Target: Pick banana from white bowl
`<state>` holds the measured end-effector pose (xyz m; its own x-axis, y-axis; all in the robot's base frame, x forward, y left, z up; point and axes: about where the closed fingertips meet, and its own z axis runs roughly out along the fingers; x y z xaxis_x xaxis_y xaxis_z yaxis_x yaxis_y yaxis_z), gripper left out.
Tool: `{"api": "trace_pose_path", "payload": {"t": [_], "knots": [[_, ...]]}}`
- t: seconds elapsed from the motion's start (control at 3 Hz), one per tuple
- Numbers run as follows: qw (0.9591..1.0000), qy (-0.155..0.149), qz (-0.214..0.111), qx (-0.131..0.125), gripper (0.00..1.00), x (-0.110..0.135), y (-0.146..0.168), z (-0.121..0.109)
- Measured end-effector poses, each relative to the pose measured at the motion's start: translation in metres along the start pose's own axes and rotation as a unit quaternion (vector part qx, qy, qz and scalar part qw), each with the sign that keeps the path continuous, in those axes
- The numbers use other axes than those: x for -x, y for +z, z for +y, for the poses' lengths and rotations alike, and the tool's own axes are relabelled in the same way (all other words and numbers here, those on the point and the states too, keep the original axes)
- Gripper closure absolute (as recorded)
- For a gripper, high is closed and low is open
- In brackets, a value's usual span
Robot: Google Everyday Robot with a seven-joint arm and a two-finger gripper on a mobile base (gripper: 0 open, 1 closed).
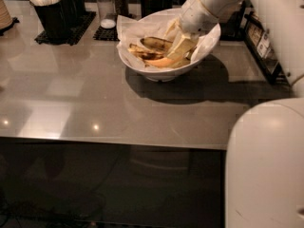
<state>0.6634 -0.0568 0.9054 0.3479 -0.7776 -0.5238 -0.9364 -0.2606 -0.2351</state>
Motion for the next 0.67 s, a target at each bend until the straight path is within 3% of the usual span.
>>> {"api": "trace_pose_path", "payload": {"t": [0.33,0.67], "knots": [[0.9941,-0.036,-0.064,-0.079,1.00,0.029,-0.055,0.032],[0.9810,-0.058,-0.091,-0.161,1.00,0.079,-0.104,0.067]]}}
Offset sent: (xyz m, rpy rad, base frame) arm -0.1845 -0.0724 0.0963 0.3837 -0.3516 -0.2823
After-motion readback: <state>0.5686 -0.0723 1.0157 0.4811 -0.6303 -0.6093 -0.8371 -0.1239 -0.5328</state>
